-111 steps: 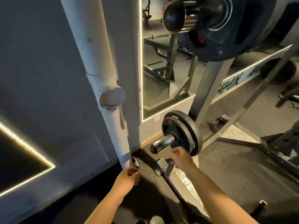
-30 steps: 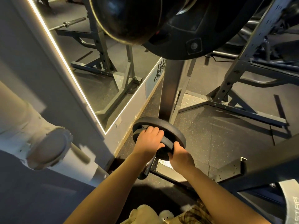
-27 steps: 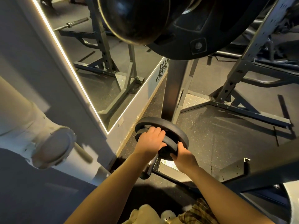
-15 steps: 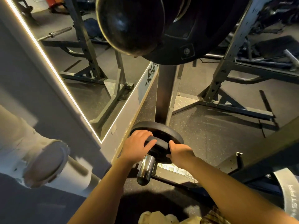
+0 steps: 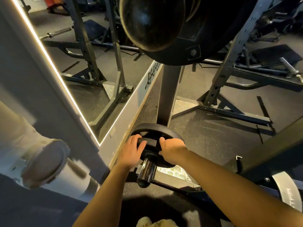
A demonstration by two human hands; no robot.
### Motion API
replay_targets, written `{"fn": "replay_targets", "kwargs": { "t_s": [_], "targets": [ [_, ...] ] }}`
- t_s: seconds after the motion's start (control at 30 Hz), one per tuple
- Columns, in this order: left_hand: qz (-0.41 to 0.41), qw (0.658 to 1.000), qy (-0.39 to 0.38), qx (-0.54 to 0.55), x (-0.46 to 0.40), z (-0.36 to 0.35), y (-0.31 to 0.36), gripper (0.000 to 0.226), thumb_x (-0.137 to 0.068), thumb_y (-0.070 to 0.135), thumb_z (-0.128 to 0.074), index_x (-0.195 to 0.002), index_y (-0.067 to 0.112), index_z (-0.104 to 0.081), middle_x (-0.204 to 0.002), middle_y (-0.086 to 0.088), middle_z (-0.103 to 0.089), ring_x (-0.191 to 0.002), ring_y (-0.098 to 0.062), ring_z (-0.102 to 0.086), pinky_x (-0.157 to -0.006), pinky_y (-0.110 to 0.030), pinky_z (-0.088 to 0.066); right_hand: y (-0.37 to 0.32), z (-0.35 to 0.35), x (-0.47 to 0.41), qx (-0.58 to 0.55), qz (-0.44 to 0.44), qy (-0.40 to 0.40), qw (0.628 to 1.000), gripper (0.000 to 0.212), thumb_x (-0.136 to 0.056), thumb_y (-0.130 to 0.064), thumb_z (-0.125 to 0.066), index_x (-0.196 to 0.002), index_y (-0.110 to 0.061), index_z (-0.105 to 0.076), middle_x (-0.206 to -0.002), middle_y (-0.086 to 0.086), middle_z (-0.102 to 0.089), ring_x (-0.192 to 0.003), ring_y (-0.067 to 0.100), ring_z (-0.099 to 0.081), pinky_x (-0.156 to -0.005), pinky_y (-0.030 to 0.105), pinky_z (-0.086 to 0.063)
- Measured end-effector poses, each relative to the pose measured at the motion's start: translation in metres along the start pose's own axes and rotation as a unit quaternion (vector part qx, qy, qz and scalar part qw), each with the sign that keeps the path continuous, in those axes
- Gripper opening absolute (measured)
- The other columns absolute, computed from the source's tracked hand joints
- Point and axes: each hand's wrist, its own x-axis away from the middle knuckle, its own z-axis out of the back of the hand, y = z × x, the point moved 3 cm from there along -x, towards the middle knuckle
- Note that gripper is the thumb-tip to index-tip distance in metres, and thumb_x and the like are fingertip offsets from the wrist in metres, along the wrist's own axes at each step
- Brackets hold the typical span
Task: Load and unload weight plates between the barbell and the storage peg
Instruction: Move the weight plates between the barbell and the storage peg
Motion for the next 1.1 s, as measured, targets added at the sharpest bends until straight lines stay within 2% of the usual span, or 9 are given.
{"fn": "replay_targets", "kwargs": {
  "t_s": [0.13,0.23,0.3,0.4,0.5,0.63,0.8,1.0,1.1],
  "targets": [
    [-0.027,0.999,-0.010,-0.029,0.003,0.003,0.012,0.056,-0.093,0.056,-0.048,-0.138,0.024,-0.038,-0.138,0.004,-0.044,-0.122,-0.014,-0.047,-0.101,-0.031,-0.042,0.008,-0.013,0.012,-0.027,0.004,0.065,0.998,0.037,-0.100,-0.037,-0.046,-0.126,-0.012,-0.040,-0.110,0.008,-0.064,-0.097,0.027,-0.063,-0.066,0.031,-0.041],
    [-0.092,0.991,0.026,-0.094,0.004,0.007,0.030,0.061,-0.087,0.061,-0.054,-0.132,0.020,-0.047,-0.128,0.003,-0.051,-0.112,-0.013,-0.050,-0.090,-0.022,-0.039,0.020,-0.031,0.022,-0.052,0.006,0.098,0.994,0.035,-0.097,-0.038,-0.050,-0.119,-0.012,-0.043,-0.103,0.007,-0.065,-0.089,0.028,-0.063,-0.066,0.031,-0.043],
    [-0.130,0.982,0.049,-0.131,0.006,0.005,0.039,0.064,-0.084,0.064,-0.055,-0.125,0.015,-0.055,-0.119,-0.001,-0.057,-0.105,-0.016,-0.055,-0.085,-0.024,-0.044,0.027,-0.042,0.025,-0.080,-0.006,0.100,0.992,0.035,-0.096,-0.039,-0.053,-0.116,-0.011,-0.044,-0.101,0.008,-0.065,-0.088,0.030,-0.063,-0.065,0.031,-0.042],
    [-0.180,0.959,0.106,-0.194,0.012,-0.001,0.051,0.069,-0.079,0.067,-0.050,-0.105,0.005,-0.066,-0.093,-0.010,-0.066,-0.080,-0.025,-0.064,-0.065,-0.034,-0.054,0.031,-0.047,0.023,-0.118,-0.017,0.072,0.990,0.037,-0.095,-0.036,-0.056,-0.117,-0.010,-0.042,-0.105,0.010,-0.063,-0.093,0.032,-0.062,-0.066,0.030,-0.038],
    [-0.213,0.918,0.149,-0.299,0.019,-0.008,0.067,0.065,-0.070,0.072,-0.051,-0.077,0.008,-0.066,-0.065,-0.007,-0.059,-0.055,-0.021,-0.057,-0.048,-0.027,-0.044,0.034,-0.055,0.020,-0.144,-0.033,0.021,0.989,0.041,-0.094,-0.033,-0.058,-0.122,-0.009,-0.039,-0.112,0.011,-0.062,-0.099,0.032,-0.062,-0.069,0.030,-0.040],
    [-0.219,0.897,0.137,-0.359,0.029,-0.020,0.088,0.059,-0.056,0.069,-0.077,-0.077,0.014,-0.066,-0.068,-0.004,-0.063,-0.060,-0.017,-0.057,-0.053,-0.024,-0.043,0.038,-0.074,0.021,-0.207,-0.059,-0.026,0.976,0.044,-0.095,-0.029,-0.058,-0.127,-0.008,-0.036,-0.114,0.015,-0.062,-0.101,0.033,-0.063,-0.074,0.035,-0.046],
    [-0.237,0.881,0.156,-0.378,0.032,-0.023,0.084,0.053,-0.061,0.062,-0.077,-0.084,0.015,-0.066,-0.075,-0.003,-0.064,-0.068,-0.018,-0.060,-0.056,-0.026,-0.046,0.039,-0.081,0.019,-0.249,-0.073,-0.042,0.965,0.044,-0.095,-0.025,-0.058,-0.128,-0.008,-0.034,-0.116,0.015,-0.060,-0.104,0.034,-0.061,-0.071,0.031,-0.041],
    [-0.259,0.909,0.161,-0.284,0.032,-0.022,0.062,0.054,-0.079,0.057,-0.066,-0.108,0.011,-0.065,-0.098,-0.009,-0.066,-0.091,-0.026,-0.063,-0.069,-0.041,-0.056,0.036,-0.073,0.021,-0.231,-0.074,-0.044,0.969,0.036,-0.094,-0.022,-0.059,-0.121,-0.011,-0.038,-0.106,0.014,-0.062,-0.089,0.033,-0.065,-0.071,0.038,-0.053],
    [-0.242,0.943,0.135,-0.184,0.030,-0.019,0.049,0.058,-0.089,0.059,-0.052,-0.116,0.009,-0.063,-0.109,-0.009,-0.066,-0.104,-0.027,-0.060,-0.085,-0.042,-0.053,0.033,-0.058,0.024,-0.170,-0.040,-0.039,0.984,0.039,-0.093,-0.026,-0.059,-0.122,-0.010,-0.038,-0.110,0.014,-0.062,-0.095,0.033,-0.063,-0.069,0.034,-0.046]
  ]
}}
